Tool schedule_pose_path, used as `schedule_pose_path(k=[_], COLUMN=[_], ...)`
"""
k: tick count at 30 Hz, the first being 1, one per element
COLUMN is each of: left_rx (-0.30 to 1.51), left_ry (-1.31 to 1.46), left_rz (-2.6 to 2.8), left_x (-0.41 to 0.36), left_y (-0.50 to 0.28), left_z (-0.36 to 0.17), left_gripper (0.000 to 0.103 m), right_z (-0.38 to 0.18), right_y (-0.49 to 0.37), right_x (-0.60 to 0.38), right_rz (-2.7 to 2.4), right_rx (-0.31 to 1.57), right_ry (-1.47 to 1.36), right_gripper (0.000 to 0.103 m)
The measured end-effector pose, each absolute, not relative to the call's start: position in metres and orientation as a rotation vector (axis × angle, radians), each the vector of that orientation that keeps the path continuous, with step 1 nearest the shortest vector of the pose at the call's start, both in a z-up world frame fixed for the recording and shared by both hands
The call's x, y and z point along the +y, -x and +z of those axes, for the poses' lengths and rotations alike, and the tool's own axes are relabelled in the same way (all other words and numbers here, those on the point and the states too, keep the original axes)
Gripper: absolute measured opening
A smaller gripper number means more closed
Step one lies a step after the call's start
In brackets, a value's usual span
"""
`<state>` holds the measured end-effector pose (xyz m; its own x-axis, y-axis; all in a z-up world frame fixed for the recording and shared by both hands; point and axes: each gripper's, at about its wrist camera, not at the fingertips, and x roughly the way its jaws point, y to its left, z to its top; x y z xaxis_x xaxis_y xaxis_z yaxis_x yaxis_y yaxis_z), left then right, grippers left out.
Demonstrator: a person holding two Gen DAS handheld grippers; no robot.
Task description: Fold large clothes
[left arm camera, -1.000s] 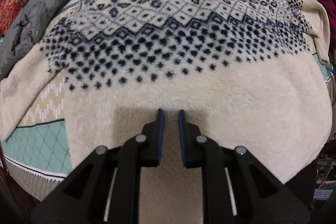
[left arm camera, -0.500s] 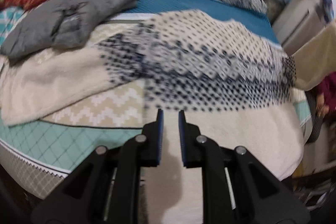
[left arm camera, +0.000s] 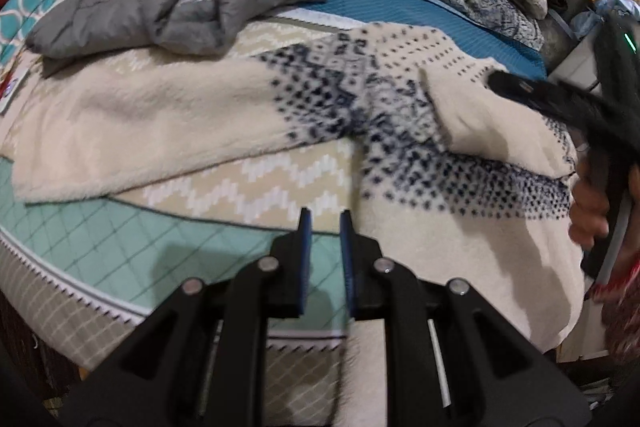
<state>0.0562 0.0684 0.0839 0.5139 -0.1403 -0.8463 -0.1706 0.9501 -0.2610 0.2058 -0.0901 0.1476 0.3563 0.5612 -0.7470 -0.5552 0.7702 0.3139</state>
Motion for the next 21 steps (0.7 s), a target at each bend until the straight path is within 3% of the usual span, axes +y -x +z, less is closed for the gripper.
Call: schedule_pose_path(k=[4,8,9,10,11,17,18,19,20,21], left_rx=[1.056,1.053,1.048,1.049,1.049,1.196,1.217,1.188,1.161,1.135], left_ry=[0.255,0.216,0.205,0.167,0.141,0.083,0.064,0.054,0.043,0.025], left_rz=[-0.055,-0.096,-0.101,-0.098,-0.087,-0.082,-0.07,-0.065,-0.076,-0.079], left_x=[0.027,-0.007,-0.014,-0.023,-0.029,-0.063,-0.067,-0.07,-0.073,-0.075], left_y=[-0.097,-0.165,-0.183,-0.206,-0.219,-0.285,-0.29,-0.29,-0.288,-0.287], left_z=[0.085,0.084,0.084,0.081,0.078,0.031,0.024,0.028,0.036,0.045], left_gripper=[0.013,0.014,0.026,0.049,0.054,0.054,0.053,0.031,0.017,0.011], right_z=[0.153,0.132,0.127,0.122,0.118,0.089,0.083,0.076,0.076,0.079], right_y=[-0.204,-0.223,-0.232,-0.244,-0.254,-0.316,-0.325,-0.333,-0.337,-0.338], right_x=[-0.216,-0.331,-0.354,-0.375,-0.387,-0.411,-0.411,-0.405,-0.399,-0.392], right_rz=[0.501,0.259,0.227,0.191,0.157,0.164,0.166,0.194,0.194,0.164], right_rx=[0.864,0.895,0.909,0.916,0.919,0.997,1.024,1.05,1.059,1.057], right_ry=[-0.097,-0.241,-0.286,-0.318,-0.33,-0.451,-0.457,-0.466,-0.431,-0.359], right_gripper=[0.035,0.035,0.035,0.035,0.036,0.037,0.037,0.033,0.008,0.002])
